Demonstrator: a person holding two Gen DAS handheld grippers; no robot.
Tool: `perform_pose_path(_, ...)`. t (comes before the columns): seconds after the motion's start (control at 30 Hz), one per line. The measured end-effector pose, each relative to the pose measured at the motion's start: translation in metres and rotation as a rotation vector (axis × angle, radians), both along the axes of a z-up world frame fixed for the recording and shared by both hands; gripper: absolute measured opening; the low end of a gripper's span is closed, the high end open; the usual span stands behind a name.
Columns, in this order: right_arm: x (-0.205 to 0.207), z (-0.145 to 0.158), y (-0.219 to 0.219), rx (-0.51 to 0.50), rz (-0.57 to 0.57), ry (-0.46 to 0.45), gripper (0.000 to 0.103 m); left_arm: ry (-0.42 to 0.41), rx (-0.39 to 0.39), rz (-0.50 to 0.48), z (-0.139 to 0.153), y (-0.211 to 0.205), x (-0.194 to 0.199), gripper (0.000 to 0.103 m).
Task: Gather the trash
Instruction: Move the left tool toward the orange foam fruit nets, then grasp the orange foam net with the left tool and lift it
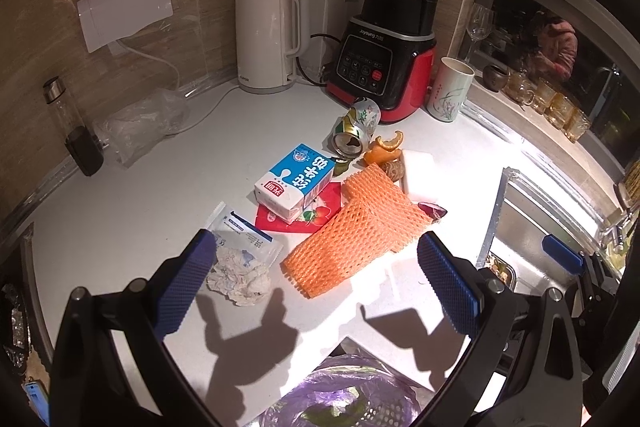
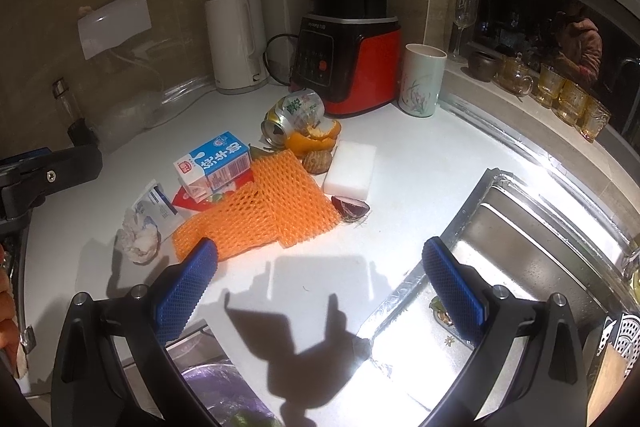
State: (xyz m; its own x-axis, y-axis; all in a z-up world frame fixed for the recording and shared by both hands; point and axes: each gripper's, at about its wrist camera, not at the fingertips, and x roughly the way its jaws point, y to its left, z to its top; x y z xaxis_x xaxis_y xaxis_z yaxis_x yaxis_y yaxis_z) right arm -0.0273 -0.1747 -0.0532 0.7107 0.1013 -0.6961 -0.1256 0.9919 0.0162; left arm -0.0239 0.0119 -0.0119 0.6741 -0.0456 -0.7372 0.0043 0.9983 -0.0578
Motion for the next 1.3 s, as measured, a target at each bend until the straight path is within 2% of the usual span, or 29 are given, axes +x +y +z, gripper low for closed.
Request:
perform_pose_path(0.33, 0.006, -0.010, -0.006, 0.008, -0.009, 0.023, 0.101, 0.000, 0.007, -0.019, -0.008, -0.001, 0.003, 0.097)
perform_pose_path(0.53, 0.012, -0.015, -0.010, 0.003, -0.013, 0.034, 0.101, -0.010, 0.041, -0.027, -0.016, -0.002, 0.005, 0.097)
perform_pose_path(0.7, 0.019, -0.027, -0.021, 0.000, -0.014, 0.048, 0.101, 0.065, -0.014, -0.034, -0.045, 0.014, 0.011, 0.097)
perform_pose_path(0.83, 0.027, -0.040, -0.030, -0.019, -0.012, 0.061, 0.101, 0.118, -0.029, -0.042, -0.077, 0.020, 0.020, 0.097)
perform_pose_path(1.07, 0.047, -0.067, -0.048, 0.016, 0.002, 0.115, 0.101, 0.177, -0.031, -0.102, -0.122, -0.005, 0.050, 0.097)
perform_pose_path(1.17, 0.056, -0.076, -0.052, 0.027, 0.015, 0.134, 0.101, 0.200, 0.004, -0.122, -0.140, -0.021, 0.067, 0.097)
perform_pose_path(1.23, 0.061, -0.079, -0.054, 0.028, 0.024, 0.140, 0.101, 0.220, 0.030, -0.120, -0.153, -0.028, 0.077, 0.088)
perform_pose_path(1.3, 0.066, -0.081, -0.055, 0.030, 0.036, 0.143, 0.101, 0.246, 0.043, -0.119, -0.162, -0.030, 0.084, 0.063)
